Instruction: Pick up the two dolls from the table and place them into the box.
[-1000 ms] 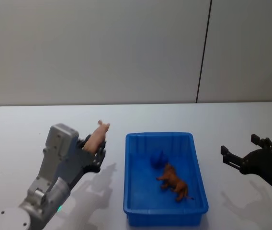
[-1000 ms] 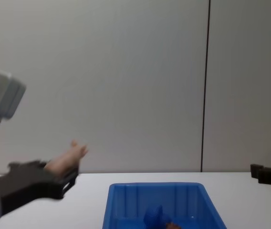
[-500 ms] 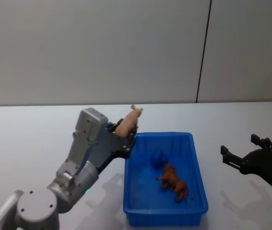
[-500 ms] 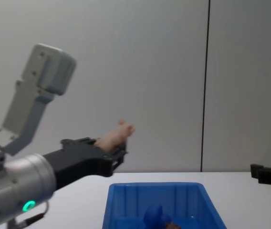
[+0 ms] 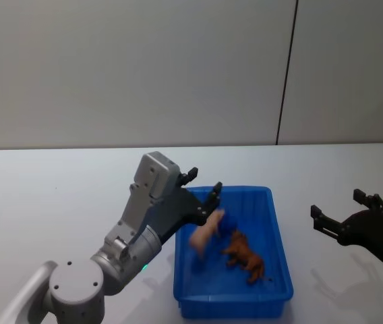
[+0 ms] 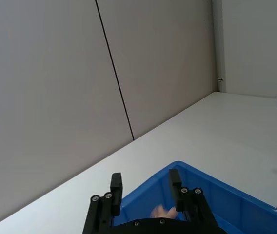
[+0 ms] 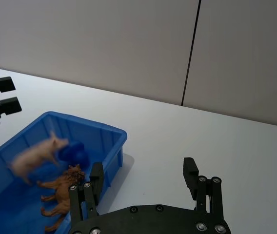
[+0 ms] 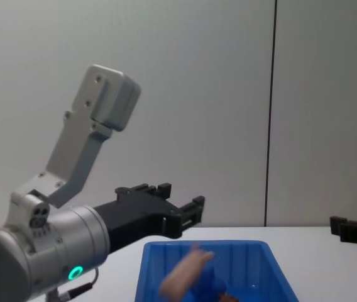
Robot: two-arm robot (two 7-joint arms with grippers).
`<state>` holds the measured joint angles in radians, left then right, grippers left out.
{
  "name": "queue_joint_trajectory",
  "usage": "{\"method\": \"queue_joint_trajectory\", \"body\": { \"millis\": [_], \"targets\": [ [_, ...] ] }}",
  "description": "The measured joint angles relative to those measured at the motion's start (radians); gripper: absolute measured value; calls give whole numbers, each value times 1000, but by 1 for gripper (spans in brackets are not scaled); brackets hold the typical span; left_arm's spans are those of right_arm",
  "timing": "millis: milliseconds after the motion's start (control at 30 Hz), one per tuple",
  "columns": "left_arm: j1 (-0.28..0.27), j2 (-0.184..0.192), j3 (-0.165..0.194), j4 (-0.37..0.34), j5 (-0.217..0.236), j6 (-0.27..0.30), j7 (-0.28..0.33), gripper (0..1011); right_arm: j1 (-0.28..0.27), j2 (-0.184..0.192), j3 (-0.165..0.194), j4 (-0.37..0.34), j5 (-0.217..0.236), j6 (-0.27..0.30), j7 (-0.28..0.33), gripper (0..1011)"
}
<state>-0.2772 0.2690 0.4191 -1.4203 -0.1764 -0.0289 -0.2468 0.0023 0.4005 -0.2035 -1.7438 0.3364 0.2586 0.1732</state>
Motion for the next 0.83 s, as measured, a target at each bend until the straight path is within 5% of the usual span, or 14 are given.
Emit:
{"method": "queue_joint_trajectory", "body": {
  "millis": [467,833],
  "targets": [
    [-14,-18,10,20,24,-9,-20,978,0,0,0,0,0,0,0,1001],
    [-18,-22,12,25,32,-17,-26,1001,0,0,0,0,0,0,0,1001]
  ]
}}
